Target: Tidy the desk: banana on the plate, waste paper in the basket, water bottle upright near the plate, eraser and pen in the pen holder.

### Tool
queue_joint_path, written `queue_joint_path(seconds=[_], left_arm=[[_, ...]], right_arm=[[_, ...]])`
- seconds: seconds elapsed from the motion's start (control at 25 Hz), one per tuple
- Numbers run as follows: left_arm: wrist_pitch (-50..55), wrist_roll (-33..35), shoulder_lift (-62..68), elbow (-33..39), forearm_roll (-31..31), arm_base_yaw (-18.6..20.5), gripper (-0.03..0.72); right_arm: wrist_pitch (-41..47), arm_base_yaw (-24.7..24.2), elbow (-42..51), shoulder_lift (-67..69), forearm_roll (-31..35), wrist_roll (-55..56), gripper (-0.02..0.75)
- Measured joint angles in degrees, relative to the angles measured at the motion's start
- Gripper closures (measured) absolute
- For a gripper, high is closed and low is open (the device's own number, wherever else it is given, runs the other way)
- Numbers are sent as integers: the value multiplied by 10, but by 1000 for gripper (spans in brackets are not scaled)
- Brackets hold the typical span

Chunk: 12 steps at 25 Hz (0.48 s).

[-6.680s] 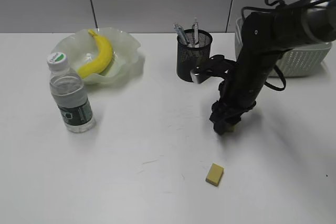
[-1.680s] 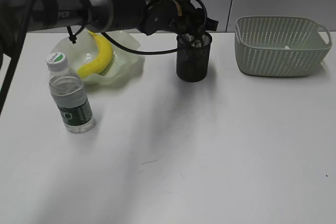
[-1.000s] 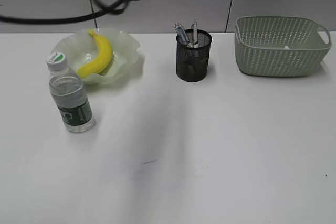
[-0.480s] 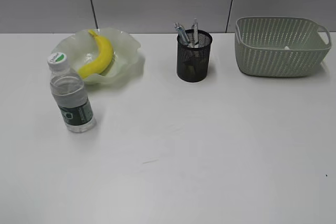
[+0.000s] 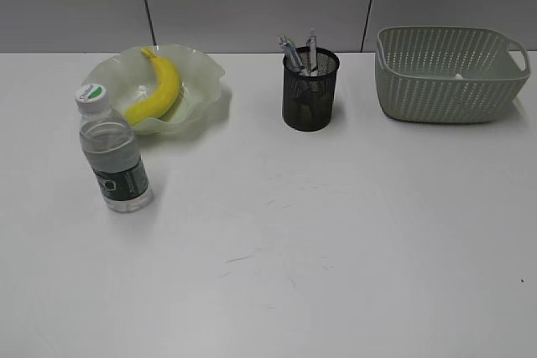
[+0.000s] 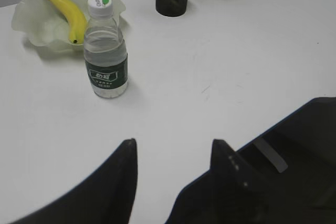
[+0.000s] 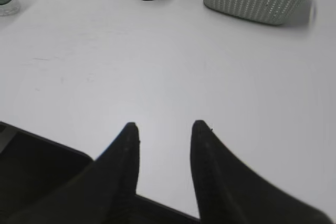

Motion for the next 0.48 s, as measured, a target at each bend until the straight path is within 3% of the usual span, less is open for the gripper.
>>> queue_joint_path(seconds=[0.36,0.48], left_arm=[[-3,2,0,0,-5,1,359],[-4,3,0,0,-7,48,374]], right_arm=[[0,0,0,0,0,-1,462],[0,-9,0,0,0,-1,462]])
